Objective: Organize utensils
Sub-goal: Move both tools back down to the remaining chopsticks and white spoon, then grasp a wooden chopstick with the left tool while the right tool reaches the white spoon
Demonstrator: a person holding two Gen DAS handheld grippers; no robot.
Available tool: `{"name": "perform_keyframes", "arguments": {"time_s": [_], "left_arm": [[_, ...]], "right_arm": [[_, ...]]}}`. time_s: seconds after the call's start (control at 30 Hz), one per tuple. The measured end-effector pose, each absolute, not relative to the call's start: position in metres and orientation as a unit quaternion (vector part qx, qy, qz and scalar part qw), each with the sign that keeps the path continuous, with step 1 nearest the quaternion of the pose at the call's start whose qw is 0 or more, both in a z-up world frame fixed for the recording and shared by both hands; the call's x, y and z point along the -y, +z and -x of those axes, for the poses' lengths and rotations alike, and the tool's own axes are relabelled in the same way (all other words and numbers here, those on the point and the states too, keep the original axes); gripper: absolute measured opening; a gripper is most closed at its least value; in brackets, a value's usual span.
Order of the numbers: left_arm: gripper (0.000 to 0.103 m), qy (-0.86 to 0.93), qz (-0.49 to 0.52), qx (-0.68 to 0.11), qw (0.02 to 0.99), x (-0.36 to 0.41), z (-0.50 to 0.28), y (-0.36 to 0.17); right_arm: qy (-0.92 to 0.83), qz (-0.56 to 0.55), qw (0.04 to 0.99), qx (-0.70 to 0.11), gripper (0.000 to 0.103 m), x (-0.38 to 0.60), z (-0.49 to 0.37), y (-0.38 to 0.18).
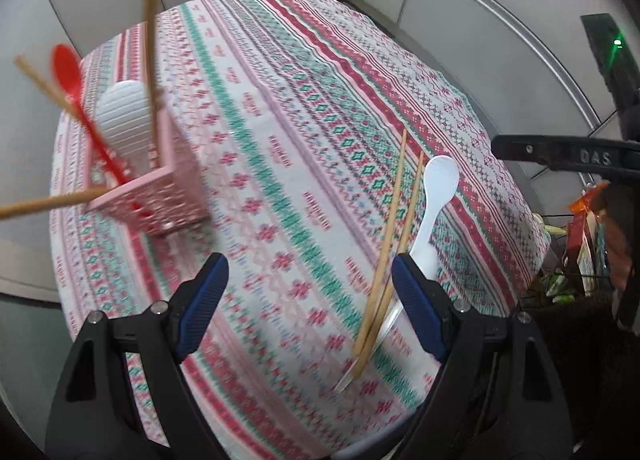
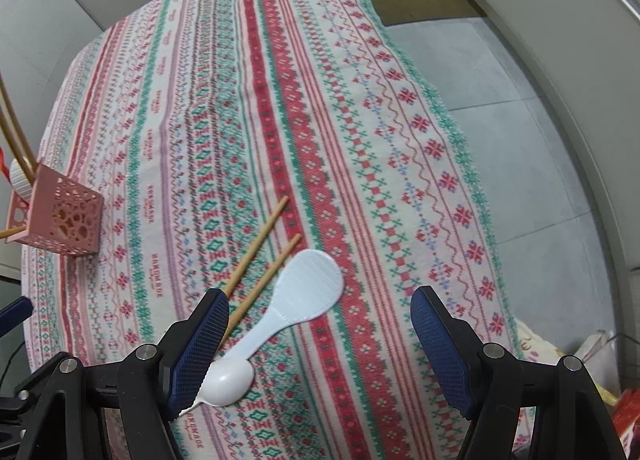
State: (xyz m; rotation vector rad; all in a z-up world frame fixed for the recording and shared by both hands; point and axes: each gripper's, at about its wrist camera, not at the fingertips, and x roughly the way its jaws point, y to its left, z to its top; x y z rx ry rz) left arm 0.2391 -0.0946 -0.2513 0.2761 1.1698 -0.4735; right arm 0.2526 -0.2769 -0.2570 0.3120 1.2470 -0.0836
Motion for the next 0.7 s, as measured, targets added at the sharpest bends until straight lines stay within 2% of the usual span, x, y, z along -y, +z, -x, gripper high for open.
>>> {"name": "perform_keyframes", "arguments": {"time_s": [0.07,0.23,0.27,0.4,0.7], "left_arm": [[0.080,-0.221,-0.138,-0.545,0.797,0.109,-0.242,-0.260],[0.050,-0.243,-0.140,-0.536,0.796,0.143,-0.258,-0.274],[0.049,-0.252,-0.136,-0.536,0.794,0.150,-0.262,-0.277],[0.030,-0.287,-0.124,-0.548,0.776,0.181,-0.276,-0.293],[0.023,-0.284,-0.135,-0.563,0.764,0.211,-0.294,-0.318]], "right_arm": [[-0.046,-0.142,0.797,-0.585,0.080,0.280,-0.253,-0.260],[-0.044,-0.150,0.791,-0.591,0.080,0.288,-0.253,-0.265],[-0.044,-0.152,0.791,-0.591,0.080,0.290,-0.252,-0.265],[-0.050,-0.158,0.789,-0.591,0.080,0.295,-0.251,-0.266],[-0.055,-0.171,0.792,-0.584,0.080,0.306,-0.249,-0.260]]}}
